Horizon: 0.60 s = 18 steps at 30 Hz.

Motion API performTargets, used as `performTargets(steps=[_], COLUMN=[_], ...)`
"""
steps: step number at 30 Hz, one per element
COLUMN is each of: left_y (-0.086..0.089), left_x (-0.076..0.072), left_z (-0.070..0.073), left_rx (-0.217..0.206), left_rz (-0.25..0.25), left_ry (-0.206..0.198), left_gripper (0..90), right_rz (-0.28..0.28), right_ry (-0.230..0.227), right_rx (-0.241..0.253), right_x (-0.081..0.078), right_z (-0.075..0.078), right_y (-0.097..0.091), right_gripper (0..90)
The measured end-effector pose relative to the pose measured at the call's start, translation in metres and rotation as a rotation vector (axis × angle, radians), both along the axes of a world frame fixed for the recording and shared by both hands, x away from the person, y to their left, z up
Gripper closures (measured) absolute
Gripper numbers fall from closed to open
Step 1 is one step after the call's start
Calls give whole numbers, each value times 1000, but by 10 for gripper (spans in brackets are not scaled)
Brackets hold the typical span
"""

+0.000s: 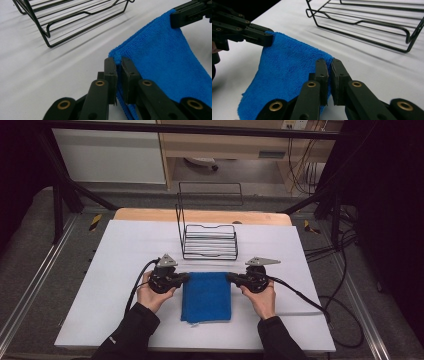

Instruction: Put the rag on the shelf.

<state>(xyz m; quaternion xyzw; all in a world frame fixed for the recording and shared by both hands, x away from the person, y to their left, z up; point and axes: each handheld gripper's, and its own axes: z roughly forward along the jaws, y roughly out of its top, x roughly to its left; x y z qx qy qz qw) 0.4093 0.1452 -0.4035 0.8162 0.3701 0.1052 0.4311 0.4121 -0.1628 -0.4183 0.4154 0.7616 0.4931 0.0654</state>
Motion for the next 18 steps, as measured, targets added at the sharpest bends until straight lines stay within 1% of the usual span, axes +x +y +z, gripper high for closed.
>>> performTargets(steps=[1,8,14,18], left_y=[0,0,-2,-3], left_x=[-1,-9,-15,-19], left_z=[2,16,26,31], left_rx=[-8,-26,-44,-49], left_rz=[2,-6,-13,-18], left_ry=[-2,-45,-70,-91], left_gripper=[837,838,837,837], right_rz=[-1,-10,-16,-21], right_ry=[-4,-47,-74,-96], right_rx=[3,22,41,48], right_x=[-1,-5,-8,-11], right_z=[2,12,20,25], right_y=[0,-3,-7,-9], right_gripper=[856,857,857,857])
